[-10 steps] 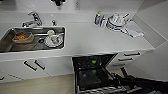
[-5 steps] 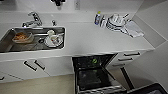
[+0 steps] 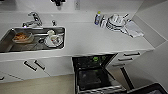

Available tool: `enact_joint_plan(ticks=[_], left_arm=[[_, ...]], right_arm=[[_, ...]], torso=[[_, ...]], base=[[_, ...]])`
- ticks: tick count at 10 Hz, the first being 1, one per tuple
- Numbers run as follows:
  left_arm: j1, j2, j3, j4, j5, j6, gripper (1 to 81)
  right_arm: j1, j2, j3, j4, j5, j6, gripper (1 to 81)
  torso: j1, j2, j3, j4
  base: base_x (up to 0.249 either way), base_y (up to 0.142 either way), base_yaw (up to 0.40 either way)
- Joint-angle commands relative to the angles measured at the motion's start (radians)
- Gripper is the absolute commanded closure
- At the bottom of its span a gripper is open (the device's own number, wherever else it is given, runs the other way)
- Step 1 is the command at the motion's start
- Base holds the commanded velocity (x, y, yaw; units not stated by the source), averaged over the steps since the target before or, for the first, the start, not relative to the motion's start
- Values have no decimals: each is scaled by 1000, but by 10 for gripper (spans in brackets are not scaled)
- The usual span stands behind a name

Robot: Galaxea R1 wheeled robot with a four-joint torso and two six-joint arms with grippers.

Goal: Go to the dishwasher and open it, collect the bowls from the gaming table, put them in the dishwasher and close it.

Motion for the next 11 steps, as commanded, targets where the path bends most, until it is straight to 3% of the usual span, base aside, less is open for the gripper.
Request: enact_joint_plan(ticks=[1,5,6,7,11], left_arm=[[28,-6,0,3,49,7,10],[28,-6,0,5,43,9,10],[28,-8,0,5,33,9,10],[28,-8,0,5,33,9,10],[21,-6,0,5,33,9,10]], right_arm=[[-112,112,-180,3,25,-94,10],[-174,203,-295,-6,25,-120,10],[-185,220,-313,-8,25,-122,10],[-190,226,-321,-13,25,-122,10],[-211,256,-376,-22,25,-122,10]], torso=[[64,-100,0,0],[117,-187,0,0],[204,-324,0,0],[160,-256,0,0],[254,-407,1,0]], base=[[0,0,0],[0,0,0],[0,0,0],[0,0,0],[0,0,0]])
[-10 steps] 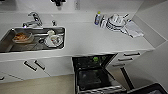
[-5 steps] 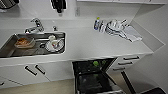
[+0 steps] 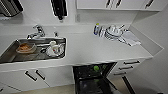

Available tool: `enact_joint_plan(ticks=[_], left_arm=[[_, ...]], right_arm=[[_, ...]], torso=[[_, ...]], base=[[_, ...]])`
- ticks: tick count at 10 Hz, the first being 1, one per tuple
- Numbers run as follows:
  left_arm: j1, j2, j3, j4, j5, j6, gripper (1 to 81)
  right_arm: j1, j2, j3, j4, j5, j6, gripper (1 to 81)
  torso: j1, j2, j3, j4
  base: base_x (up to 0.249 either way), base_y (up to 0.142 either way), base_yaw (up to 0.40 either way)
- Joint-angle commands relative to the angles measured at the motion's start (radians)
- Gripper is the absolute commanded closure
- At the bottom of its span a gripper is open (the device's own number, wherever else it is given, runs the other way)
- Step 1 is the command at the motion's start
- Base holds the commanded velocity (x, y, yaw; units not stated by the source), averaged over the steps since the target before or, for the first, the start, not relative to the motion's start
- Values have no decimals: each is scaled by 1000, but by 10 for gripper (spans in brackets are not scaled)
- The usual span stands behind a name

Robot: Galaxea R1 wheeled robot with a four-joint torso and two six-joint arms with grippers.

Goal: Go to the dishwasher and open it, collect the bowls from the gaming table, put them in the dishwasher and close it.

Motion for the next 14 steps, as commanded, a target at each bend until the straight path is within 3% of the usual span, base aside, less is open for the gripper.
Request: enact_joint_plan(ticks=[1,7,11,12,14], left_arm=[[13,-6,0,5,42,8,10],[7,-3,0,5,44,8,10],[5,-2,0,3,44,8,10],[5,-2,0,3,45,8,10],[5,-3,0,3,45,8,10]], right_arm=[[8,-14,-20,-18,-67,-5,10],[-15,27,-90,-26,-68,-13,10],[-20,36,-101,-26,-68,-27,10],[-18,36,-100,-26,-67,-27,10],[-20,47,-106,-17,-67,-25,10]], torso=[[64,-100,0,0],[198,-314,1,0],[281,-446,-113,0],[297,-474,-45,0],[331,-528,-82,0]], base=[[0,0,0],[0,0,0],[0,0,0],[0,0,0],[0,0,0]])
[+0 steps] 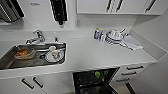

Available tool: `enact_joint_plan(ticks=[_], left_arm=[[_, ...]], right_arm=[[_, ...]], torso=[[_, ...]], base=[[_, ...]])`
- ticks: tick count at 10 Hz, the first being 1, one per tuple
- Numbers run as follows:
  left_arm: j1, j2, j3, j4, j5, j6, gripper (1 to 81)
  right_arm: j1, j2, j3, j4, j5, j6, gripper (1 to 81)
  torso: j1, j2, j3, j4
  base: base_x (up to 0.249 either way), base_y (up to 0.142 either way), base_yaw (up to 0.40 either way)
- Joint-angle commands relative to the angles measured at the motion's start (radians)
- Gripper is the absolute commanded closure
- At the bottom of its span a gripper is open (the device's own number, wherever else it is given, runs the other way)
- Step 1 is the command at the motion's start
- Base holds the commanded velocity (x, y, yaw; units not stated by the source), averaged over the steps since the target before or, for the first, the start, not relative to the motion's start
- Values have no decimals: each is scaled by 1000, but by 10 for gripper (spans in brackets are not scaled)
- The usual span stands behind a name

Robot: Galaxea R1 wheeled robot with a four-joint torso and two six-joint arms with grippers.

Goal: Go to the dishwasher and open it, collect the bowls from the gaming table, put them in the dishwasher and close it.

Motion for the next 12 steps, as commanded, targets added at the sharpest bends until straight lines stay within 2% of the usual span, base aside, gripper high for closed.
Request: enact_joint_plan(ticks=[1,2,4,5,6,8,9,10,12], left_arm=[[2,-5,-1,3,40,8,10],[2,-5,-1,3,40,8,10],[1,-5,-1,3,41,8,10],[1,-5,-1,3,41,8,10],[-2,-5,-1,3,43,7,10],[-2,-5,-1,6,48,7,10],[-2,-6,-1,6,49,8,10],[-2,-6,-1,9,49,8,10],[-2,-6,-1,11,52,8,10]], right_arm=[[30,-18,6,5,-52,7,10],[38,-9,-7,15,-6,18,10],[54,15,-46,100,2,32,10],[68,29,-55,130,2,32,10],[88,42,-55,167,2,32,10],[148,48,-43,300,8,35,10],[185,39,-28,403,28,36,10],[217,28,-11,452,29,36,10],[263,16,5,495,31,36,10]], torso=[[61,-94,1,0],[83,-129,-3,0],[132,-207,-4,0],[87,-139,-4,0],[103,-165,-4,0],[114,-181,-4,0],[113,-179,-4,0],[113,-179,-4,0],[113,-179,-4,0]], base=[[0,0,0],[0,0,0],[0,0,0],[0,0,0],[0,0,0],[0,0,0],[0,0,0],[0,0,0],[0,0,0]])
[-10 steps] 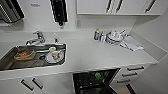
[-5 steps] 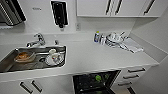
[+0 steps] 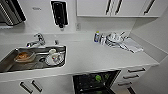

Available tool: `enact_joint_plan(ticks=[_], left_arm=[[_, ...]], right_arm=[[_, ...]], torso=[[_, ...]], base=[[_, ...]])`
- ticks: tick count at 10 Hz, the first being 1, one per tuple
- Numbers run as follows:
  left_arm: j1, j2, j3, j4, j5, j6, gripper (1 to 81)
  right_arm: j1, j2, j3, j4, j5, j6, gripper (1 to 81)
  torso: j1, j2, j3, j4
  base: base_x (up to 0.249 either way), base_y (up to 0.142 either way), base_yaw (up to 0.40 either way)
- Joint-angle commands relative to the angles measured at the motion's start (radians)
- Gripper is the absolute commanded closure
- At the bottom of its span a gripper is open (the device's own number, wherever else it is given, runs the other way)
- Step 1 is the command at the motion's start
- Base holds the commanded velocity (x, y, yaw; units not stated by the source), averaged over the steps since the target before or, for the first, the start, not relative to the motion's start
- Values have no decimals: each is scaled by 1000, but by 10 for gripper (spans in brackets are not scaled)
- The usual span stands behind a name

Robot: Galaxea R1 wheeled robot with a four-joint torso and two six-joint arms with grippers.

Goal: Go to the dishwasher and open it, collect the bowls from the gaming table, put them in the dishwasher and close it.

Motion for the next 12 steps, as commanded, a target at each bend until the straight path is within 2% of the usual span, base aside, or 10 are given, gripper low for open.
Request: enact_joint_plan(ticks=[1,4,6,7,12], left_arm=[[-4,-7,-1,9,42,8,10],[-6,-10,-1,9,44,8,10],[-1,-10,-1,9,44,8,10],[-1,-10,-1,9,44,8,10],[3,-8,-1,9,46,8,10]], right_arm=[[116,-40,40,83,-15,11,10],[186,-50,80,92,-14,11,10],[246,-85,147,114,-13,11,10],[291,-126,216,132,-13,11,10],[599,-232,388,227,-15,19,10]], torso=[[0,0,0,0],[0,0,0,0],[0,0,0,0],[0,0,0,0],[0,0,-1,0]], base=[[0,0,0],[0,0,0],[0,0,0],[0,0,0],[0,0,0]])
